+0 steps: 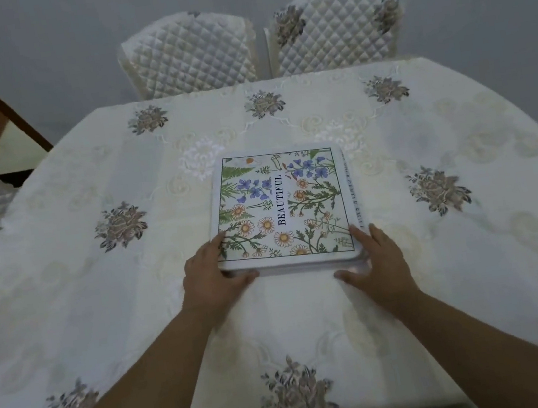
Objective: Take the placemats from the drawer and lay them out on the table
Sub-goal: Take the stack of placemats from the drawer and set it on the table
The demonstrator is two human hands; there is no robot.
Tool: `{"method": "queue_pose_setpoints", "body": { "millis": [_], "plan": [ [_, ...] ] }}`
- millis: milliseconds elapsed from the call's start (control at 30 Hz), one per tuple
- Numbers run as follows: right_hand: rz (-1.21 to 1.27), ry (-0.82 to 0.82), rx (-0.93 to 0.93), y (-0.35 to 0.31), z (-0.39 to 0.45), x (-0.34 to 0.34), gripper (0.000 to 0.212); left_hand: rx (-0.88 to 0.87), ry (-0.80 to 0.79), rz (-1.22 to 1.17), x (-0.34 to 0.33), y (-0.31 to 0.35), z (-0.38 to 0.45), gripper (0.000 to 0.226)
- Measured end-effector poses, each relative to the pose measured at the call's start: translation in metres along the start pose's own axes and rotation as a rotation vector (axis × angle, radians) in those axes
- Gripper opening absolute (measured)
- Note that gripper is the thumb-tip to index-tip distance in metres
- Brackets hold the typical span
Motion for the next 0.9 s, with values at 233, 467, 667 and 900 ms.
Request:
{"method": "queue_pose_setpoints", "body": {
  "millis": [233, 467, 667, 900],
  "plan": [
    [0.239, 0.081, -0.065, 0.020, 0.019, -0.005, 0.116, 0.006, 0.057, -0.018, -0.004, -0.004, -0.008, 0.110],
    [0.369, 0.099, -0.083, 0.014, 0.011, 0.001, 0.107, 0.027, 0.041, 0.002, -0.007, -0.006, -0.007, 0.104],
    [0.417, 0.147, -0.115, 0.003, 0.000, 0.012, 0.083, -0.032, 0.041, -0.051, 0.001, 0.005, -0.005, 0.078],
    [0.619, 0.220, -0.350, 0.012, 0.001, 0.025, 0.041, -0.053, 0.029, -0.087, 0.006, 0.018, -0.015, 0.065]
  ]
}}
Point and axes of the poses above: each hand's wrist, its own z-axis towards the middle knuckle, its own x-axis out of the back of the hand, y = z × x, the point moved 10 cm from there along z, towards the middle knuckle, and after that the axes turned 7 degrees about -x, right-handed, at the moved point
